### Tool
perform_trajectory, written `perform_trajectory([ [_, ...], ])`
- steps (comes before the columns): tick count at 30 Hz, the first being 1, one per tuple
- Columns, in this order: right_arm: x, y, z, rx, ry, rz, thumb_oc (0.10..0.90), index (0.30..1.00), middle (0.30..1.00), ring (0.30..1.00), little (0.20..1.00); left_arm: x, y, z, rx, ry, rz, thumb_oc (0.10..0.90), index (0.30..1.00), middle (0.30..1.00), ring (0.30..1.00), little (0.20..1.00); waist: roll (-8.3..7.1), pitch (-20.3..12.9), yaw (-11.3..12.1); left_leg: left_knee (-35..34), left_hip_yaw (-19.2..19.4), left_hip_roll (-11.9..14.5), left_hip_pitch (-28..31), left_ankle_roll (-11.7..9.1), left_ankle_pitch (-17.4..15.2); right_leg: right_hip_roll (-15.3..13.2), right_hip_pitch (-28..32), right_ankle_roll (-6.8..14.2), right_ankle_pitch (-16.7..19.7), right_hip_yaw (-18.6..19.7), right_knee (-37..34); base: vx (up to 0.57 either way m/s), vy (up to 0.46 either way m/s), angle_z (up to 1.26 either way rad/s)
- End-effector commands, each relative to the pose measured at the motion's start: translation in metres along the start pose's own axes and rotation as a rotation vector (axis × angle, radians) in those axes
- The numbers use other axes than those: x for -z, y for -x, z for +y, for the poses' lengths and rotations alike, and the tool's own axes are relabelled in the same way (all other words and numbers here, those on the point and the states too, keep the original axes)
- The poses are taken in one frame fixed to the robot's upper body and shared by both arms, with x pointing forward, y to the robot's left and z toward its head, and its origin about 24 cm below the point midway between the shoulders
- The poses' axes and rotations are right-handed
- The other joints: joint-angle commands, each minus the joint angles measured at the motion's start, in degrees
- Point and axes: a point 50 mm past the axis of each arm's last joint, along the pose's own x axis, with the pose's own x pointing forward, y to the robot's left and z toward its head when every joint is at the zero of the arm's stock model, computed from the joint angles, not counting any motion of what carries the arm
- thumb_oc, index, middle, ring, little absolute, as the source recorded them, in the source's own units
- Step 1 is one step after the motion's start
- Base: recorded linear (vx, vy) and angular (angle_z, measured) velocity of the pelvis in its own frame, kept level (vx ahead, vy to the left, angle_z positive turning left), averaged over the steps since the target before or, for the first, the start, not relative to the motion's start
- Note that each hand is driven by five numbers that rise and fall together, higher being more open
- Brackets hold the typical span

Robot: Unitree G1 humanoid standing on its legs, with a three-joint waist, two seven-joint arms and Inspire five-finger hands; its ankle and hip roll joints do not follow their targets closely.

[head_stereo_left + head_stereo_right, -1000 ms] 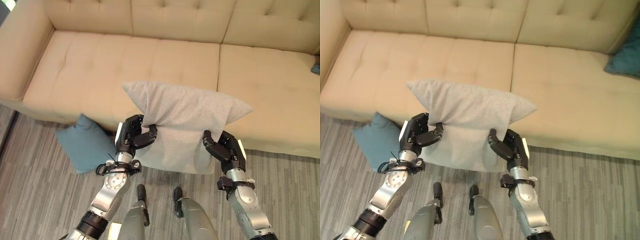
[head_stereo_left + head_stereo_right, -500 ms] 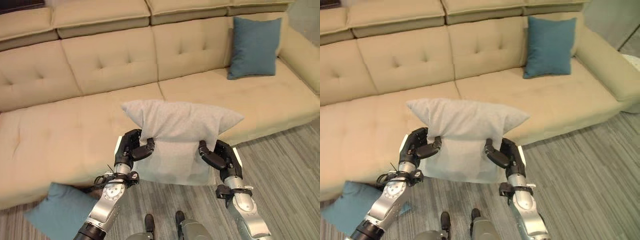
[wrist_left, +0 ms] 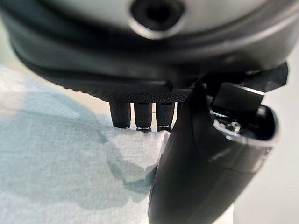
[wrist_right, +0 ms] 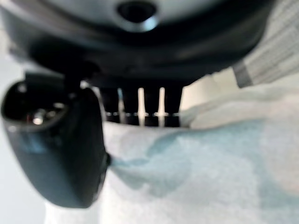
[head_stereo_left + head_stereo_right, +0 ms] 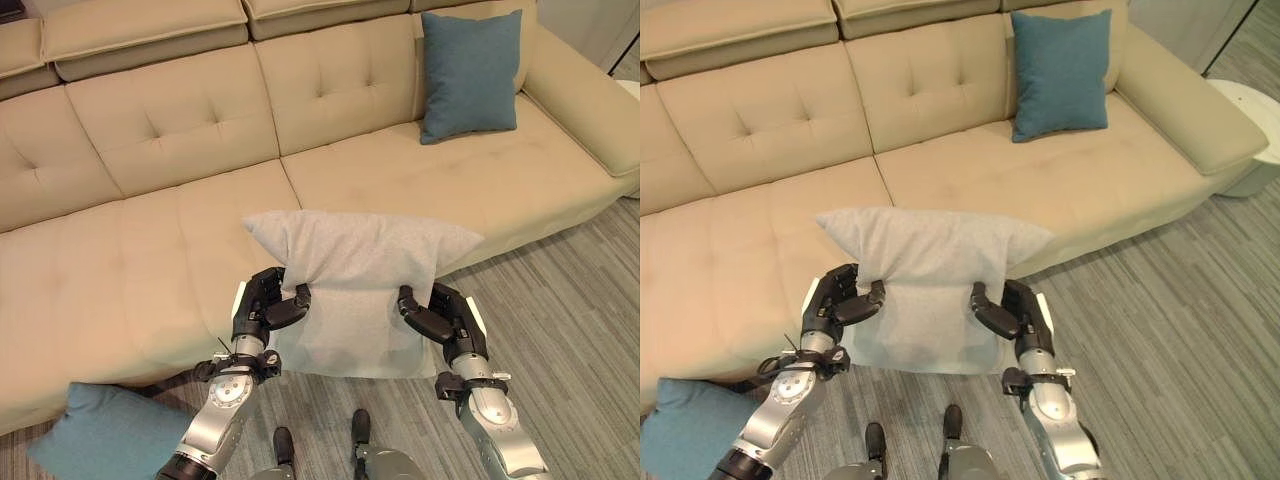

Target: Pick up all the scattered cushions and arrange them neatly on the sofa.

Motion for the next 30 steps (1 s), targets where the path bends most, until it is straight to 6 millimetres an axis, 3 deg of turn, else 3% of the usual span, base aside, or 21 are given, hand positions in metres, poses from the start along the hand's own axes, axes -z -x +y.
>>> perform_trajectory([
  [1, -0.082, -0.011, 0.014, -0.059, -0.12, -0.43, 0.4, 0.3, 0.3, 0.3, 0.3, -0.051, -0.008, -0.024, 0.138, 0.059, -0.27, 0.4, 0.3, 0.3, 0.3, 0.3, -2.71, -6.06, 0.38, 18.38, -1.82, 0.34, -0.84, -1.17, -11.1, -4.96, 2.01, 4.06, -4.57, -1.22, 0.82, 0.11, -0.329, 0.14],
  [2, -0.083, -0.012, 0.013, -0.063, -0.113, -0.434, 0.4, 0.3, 0.3, 0.3, 0.3, -0.052, -0.009, -0.025, 0.138, 0.063, -0.273, 0.4, 0.3, 0.3, 0.3, 0.3, -2.77, -5.11, 0.54, 25.0, -2.87, 0.55, -4.2, -1.44, -8.78, -4.17, 3.47, 2.61, -5.37, -1.27, 0.33, 0.11, -0.326, 0.2],
  [6, -0.083, -0.012, 0.012, -0.062, -0.114, -0.424, 0.4, 0.3, 0.3, 0.3, 0.3, -0.052, -0.009, -0.025, 0.133, 0.073, -0.274, 0.4, 0.3, 0.3, 0.3, 0.3, -3.01, -4.13, 0.87, 28.8, -3.31, -0.18, -8.72, -0.84, -8.3, -3.85, 4.54, 1.66, -6.65, -1.18, 0.01, 0.07, -0.124, 0.14],
  [9, -0.083, -0.012, 0.012, -0.063, -0.109, -0.429, 0.4, 0.3, 0.3, 0.3, 0.3, -0.049, -0.007, -0.023, 0.134, 0.071, -0.258, 0.4, 0.3, 0.3, 0.3, 0.3, -3.13, -4.57, 1.35, 22.99, -3.09, -2.4, -9.99, 0.24, -10.76, -3.52, 5.52, 2.37, -7.4, -0.78, -0.75, 0.19, -0.035, 0.06],
  [11, -0.082, -0.012, 0.011, -0.054, -0.107, -0.425, 0.4, 0.3, 0.3, 0.3, 0.3, -0.048, -0.007, -0.022, 0.128, 0.067, -0.251, 0.4, 0.3, 0.3, 0.3, 0.3, -2.73, -4.76, 1.87, 17.28, -1.91, -3.15, -11.65, 0.3, -8.47, -2.89, 6.71, 2.68, -7.73, -1.03, -1.63, 0.16, 0.02, 0.02],
  [13, -0.079, -0.014, 0.012, -0.037, -0.12, -0.412, 0.4, 0.3, 0.3, 0.3, 0.3, -0.048, -0.007, -0.019, 0.115, 0.058, -0.251, 0.4, 0.3, 0.3, 0.3, 0.3, -2.08, -4.61, 3.77, 10.97, -2.92, -5.22, -14.85, -0.32, -3.5, -0.78, 9.01, 2.83, -8.78, 0.02, -2.78, 0.27, 0.059, 0.0],
  [16, -0.078, -0.013, 0.015, -0.04, -0.126, -0.413, 0.4, 0.3, 0.3, 0.3, 0.3, -0.044, -0.004, -0.017, 0.116, 0.049, -0.238, 0.4, 0.3, 0.3, 0.3, 0.3, -2.0, -5.87, 4.38, 7.46, -4.2, -5.76, -11.85, 0.94, -3.43, -0.42, 10.36, 3.24, -10.19, 0.91, -1.9, 0.32, 0.112, -0.43],
  [19, -0.079, -0.012, 0.022, -0.065, -0.134, -0.416, 0.4, 0.3, 0.3, 0.3, 0.3, -0.043, -0.004, -0.016, 0.125, 0.03, -0.229, 0.4, 0.3, 0.3, 0.3, 0.3, -2.27, -6.49, 4.33, 6.15, -4.09, -6.07, -8.53, 2.35, -4.57, -2.14, 9.37, 4.31, -11.1, 1.39, 5.02, 0.2, 0.133, -0.49],
  [22, -0.085, -0.014, 0.033, -0.109, -0.148, -0.437, 0.4, 0.3, 0.3, 0.3, 0.3, -0.049, -0.007, -0.013, 0.118, -0.006, -0.254, 0.4, 0.3, 0.3, 0.3, 0.3, -1.5, -5.56, 3.18, 4.41, -2.53, -5.8, -3.89, 4.59, -5.82, -4.99, 3.39, 7.69, -6.58, 1.94, 19.68, 0.18, 0.166, -0.2],
  [25, -0.084, -0.014, 0.038, -0.128, -0.165, -0.434, 0.4, 0.3, 0.3, 0.3, 0.3, -0.051, -0.008, -0.011, 0.113, -0.02, -0.265, 0.4, 0.3, 0.3, 0.3, 0.3, -0.97, -5.23, 3.12, 3.93, -1.99, -5.79, -2.1, 5.17, -6.85, -6.14, 1.05, 7.74, -6.17, 1.36, 22.94, 0.13, 0.099, -0.02],
  [27, -0.083, -0.014, 0.041, -0.143, -0.167, -0.427, 0.4, 0.3, 0.3, 0.3, 0.3, -0.05, -0.005, -0.008, 0.107, -0.024, -0.262, 0.4, 0.3, 0.3, 0.3, 0.3, -0.61, -5.28, 3.34, 2.74, -1.63, -5.51, -0.26, 5.2, -7.84, -7.85, -0.45, 7.13, -6.45, -0.92, 18.92, 0.22, 0.013, 0.01],
  [30, -0.086, -0.015, 0.042, -0.152, -0.159, -0.435, 0.4, 0.3, 0.3, 0.3, 0.3, -0.048, -0.004, -0.007, 0.101, -0.006, -0.257, 0.4, 0.3, 0.3, 0.3, 0.3, -0.79, -5.01, 3.02, 1.89, -2.28, -5.58, 0.99, 4.74, -8.42, -6.92, -2.76, 6.72, -5.8, -0.38, 10.75, 0.19, -0.06, -0.04],
])
